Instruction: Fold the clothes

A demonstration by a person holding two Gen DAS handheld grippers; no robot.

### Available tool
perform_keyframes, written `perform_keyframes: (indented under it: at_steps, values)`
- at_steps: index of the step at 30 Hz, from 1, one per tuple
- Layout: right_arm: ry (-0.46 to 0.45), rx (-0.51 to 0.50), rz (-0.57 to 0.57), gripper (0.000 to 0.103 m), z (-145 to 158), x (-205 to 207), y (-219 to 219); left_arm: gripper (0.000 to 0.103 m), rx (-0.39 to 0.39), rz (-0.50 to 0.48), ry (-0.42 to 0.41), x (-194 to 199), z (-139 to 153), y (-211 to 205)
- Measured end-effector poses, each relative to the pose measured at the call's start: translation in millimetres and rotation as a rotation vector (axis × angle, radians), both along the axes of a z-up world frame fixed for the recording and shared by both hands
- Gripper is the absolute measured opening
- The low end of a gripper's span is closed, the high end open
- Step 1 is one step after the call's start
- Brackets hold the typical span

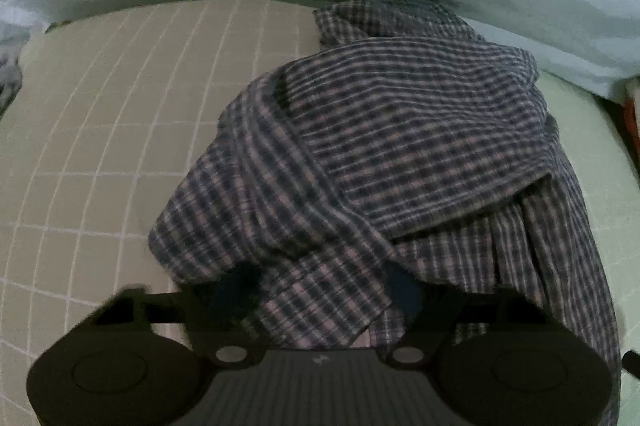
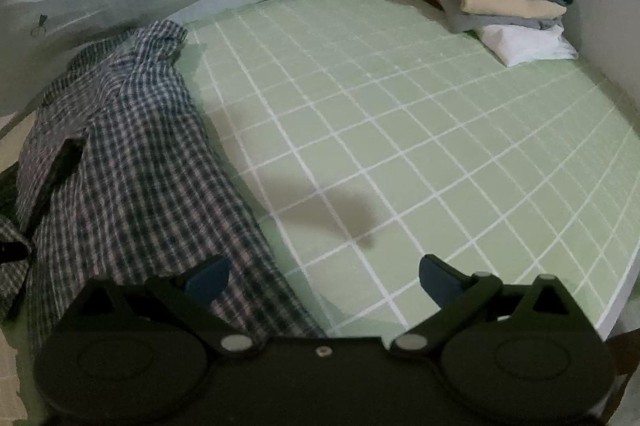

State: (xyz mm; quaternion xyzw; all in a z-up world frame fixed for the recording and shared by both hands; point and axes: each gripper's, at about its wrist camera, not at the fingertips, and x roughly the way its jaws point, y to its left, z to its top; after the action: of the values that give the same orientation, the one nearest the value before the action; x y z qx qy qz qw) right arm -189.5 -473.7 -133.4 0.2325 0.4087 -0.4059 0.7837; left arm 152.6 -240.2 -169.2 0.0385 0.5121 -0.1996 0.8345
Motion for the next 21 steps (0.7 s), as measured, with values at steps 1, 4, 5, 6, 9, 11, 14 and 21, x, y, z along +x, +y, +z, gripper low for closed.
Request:
perform_keyframes:
  at_steps: [1,4,5,6,9,11,14,21]
  values:
    - [0.006,0.000,0.007,0.103,-1.2,1.3,0.9,0.022,0.000,0.011,0.005,1.0,-0.8,0.8]
    - [0.023,-0.002,0.019,0.103,-4.1,2.5,0.5,0.009,-0.043,-0.006,-0.005,-11.1,14.5,-1.4]
    - [0.017,0.001,0.016,0.103,-4.0,2.0,-1.0,0.008,-0.060,-0.014,-0.010,-15.7,20.3,-2.4]
    - [0.010,0.004,0.013,0.103,-3.9,1.5,-2.5,0.007,-0.076,-0.022,-0.015,-20.3,26.1,-3.4]
    - [-0.028,0.008,0.004,0.103,0.0,-2.2,-10.1,0.006,-0.126,-0.047,-0.029,-34.0,43.6,-6.3]
    - [-0.054,0.003,0.006,0.103,4.5,-5.5,-14.5,0.006,-0.159,-0.064,-0.038,-43.1,55.3,-8.3]
    - [-0.097,-0.006,0.012,0.103,11.5,-13.7,-18.4,0.006,-0.209,-0.089,-0.052,-56.8,72.8,-11.3]
    - [-0.158,-0.004,0.023,0.103,21.7,-45.6,-26.5,0.006,-0.319,-0.179,-0.071,-99.8,110.8,-30.9]
